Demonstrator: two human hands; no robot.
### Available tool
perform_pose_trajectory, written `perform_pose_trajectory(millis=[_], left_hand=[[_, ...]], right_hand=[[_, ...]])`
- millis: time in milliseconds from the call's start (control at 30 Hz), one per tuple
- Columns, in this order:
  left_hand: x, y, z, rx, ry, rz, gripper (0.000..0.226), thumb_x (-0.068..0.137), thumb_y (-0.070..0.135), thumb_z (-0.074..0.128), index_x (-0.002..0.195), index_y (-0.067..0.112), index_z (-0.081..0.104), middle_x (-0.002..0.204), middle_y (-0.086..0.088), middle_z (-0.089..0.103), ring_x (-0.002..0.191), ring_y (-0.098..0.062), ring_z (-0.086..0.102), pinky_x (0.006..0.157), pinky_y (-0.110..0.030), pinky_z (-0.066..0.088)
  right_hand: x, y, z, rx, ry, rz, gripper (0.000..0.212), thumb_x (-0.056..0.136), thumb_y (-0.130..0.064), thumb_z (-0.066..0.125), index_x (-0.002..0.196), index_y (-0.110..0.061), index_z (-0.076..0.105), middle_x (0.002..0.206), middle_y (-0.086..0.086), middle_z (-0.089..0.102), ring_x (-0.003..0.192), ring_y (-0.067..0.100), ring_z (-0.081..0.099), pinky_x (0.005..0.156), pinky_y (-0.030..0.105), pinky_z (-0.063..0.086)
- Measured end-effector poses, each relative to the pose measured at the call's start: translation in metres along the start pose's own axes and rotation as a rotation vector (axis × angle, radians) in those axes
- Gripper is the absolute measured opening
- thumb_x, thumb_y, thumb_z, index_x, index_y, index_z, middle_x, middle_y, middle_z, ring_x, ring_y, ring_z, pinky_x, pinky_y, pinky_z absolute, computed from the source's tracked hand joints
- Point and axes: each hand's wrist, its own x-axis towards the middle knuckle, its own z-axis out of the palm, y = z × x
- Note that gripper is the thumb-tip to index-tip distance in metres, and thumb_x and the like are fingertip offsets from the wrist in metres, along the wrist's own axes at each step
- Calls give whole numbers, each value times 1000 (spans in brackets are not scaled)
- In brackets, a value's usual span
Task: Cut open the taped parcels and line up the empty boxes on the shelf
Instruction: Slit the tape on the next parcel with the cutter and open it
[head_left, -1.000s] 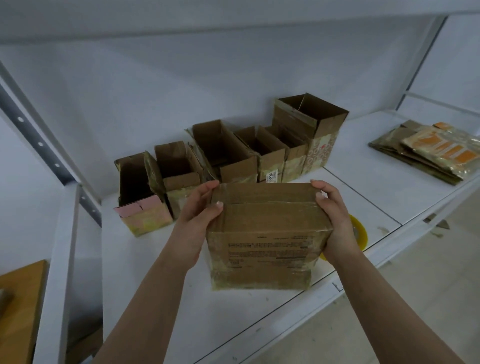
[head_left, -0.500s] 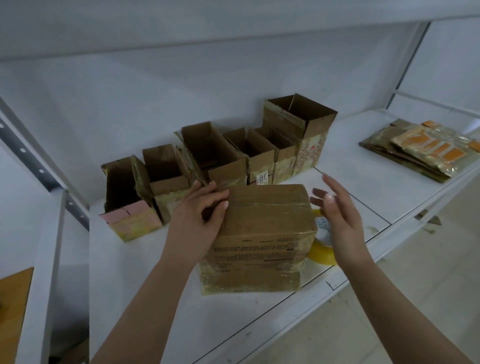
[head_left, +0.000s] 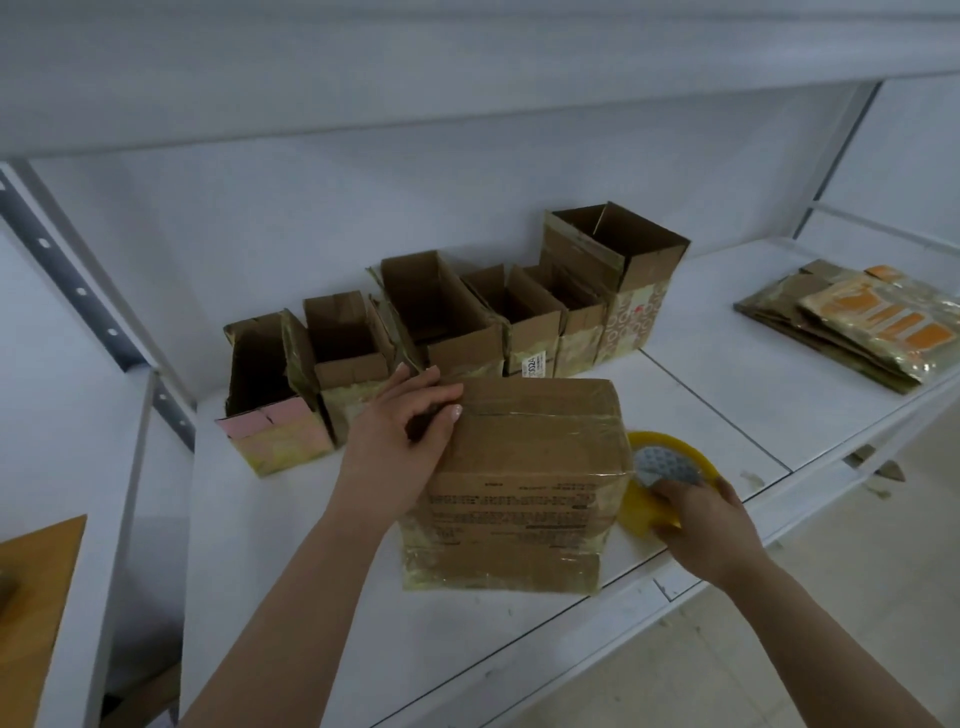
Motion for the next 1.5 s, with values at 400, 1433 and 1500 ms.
perform_pose_trajectory(millis=[400,1433,1500], left_hand=[[1,3,5,191,39,167,27,96,21,59,121,22,68,132,1,62,142,-14,31,119,-39,12],[2,11,-3,-643,319,-289,32,95,23,61,69,8,53,51,3,61,56,-9,64,77,-36,53],[1,6,-2,-555,314,-289,30,95,25,62,69,11,55,53,3,65,60,-8,67,79,-33,51]], right_hand=[[-42,-57,-199,1047,125,-376,31,71,-49,72,94,-28,72,80,2,72,69,10,67,63,20,49],[22,-107,-224,896,-152,-556,78,47,-77,76,89,-11,78,84,10,75,80,27,73,73,35,60],[25,-112,-227,846,-159,-496,75,51,-66,71,93,-4,76,82,12,75,81,28,73,77,37,59]])
